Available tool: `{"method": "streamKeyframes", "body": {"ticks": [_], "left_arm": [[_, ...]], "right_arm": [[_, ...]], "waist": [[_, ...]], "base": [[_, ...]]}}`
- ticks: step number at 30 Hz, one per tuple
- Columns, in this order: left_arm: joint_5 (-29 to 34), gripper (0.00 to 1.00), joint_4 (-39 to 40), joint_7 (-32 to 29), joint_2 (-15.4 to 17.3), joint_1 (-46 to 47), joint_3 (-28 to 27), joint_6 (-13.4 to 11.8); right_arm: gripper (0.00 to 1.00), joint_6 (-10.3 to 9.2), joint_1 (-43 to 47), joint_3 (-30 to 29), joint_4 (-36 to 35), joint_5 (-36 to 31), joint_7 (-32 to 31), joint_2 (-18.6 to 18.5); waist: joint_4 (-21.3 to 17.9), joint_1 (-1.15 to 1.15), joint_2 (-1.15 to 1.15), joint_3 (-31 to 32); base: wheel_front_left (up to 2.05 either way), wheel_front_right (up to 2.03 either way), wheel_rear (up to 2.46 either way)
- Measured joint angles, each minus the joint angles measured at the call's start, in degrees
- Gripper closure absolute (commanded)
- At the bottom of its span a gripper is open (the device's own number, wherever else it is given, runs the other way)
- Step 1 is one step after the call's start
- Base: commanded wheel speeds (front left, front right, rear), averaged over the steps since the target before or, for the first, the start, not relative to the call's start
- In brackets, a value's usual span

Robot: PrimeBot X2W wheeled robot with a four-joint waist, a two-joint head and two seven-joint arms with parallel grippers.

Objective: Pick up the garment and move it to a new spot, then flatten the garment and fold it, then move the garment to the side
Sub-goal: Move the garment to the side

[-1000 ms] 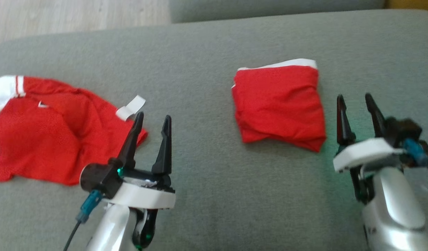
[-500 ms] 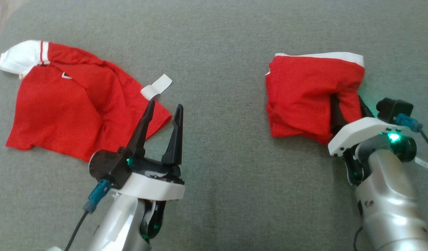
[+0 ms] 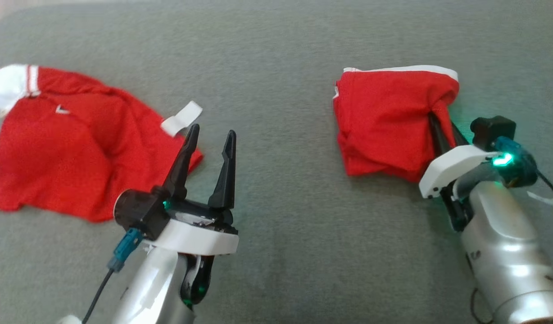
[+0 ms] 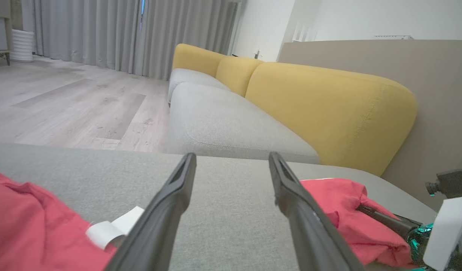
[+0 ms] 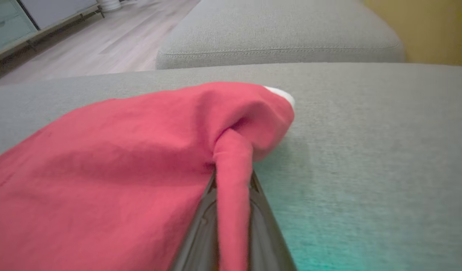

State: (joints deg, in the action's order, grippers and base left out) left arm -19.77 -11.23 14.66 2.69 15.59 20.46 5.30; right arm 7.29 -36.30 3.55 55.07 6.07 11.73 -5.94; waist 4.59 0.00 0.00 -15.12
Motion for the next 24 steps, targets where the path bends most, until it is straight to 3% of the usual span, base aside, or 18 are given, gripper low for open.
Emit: {"method": "streamKeyframes", "body": {"ticks": [6,11,13,21,24], "left_arm": [[0.0,0.00,0.1,0.0,0.0,1.2,1.5,0.0],[0.0,0.00,0.7,0.0,0.0,3.2,3.3,0.2],[0.0,0.00,0.9,0.0,0.0,3.5,3.6,0.1],[-0.5,0.00,1.0,0.0,-0.1,5.6,5.4,-0.2],[-0.5,0.00,0.8,0.0,0.0,6.0,5.3,-0.2]], "right_arm": [[1.00,0.00,-1.0,8.0,-0.8,-0.1,0.1,-5.6],[1.00,0.00,-1.0,13.9,-2.0,2.5,-2.3,-15.7],[1.00,0.00,-1.1,15.0,-2.2,3.4,-2.8,-17.9],[1.00,0.00,-6.1,21.0,-1.1,8.0,-4.7,-32.4],[1.00,0.00,-8.1,21.4,0.5,8.1,-4.8,-34.2]], "waist": [[-3.8,0.00,0.00,0.9],[-6.1,-0.01,0.00,0.2],[-6.3,0.00,0.00,-0.1],[-6.0,0.00,0.00,-3.5],[-5.3,0.00,0.00,-4.5]], "base": [[0.00,0.00,0.00],[0.00,0.00,0.00],[0.00,0.00,0.00],[0.00,0.00,0.00],[0.00,0.00,0.00]]}}
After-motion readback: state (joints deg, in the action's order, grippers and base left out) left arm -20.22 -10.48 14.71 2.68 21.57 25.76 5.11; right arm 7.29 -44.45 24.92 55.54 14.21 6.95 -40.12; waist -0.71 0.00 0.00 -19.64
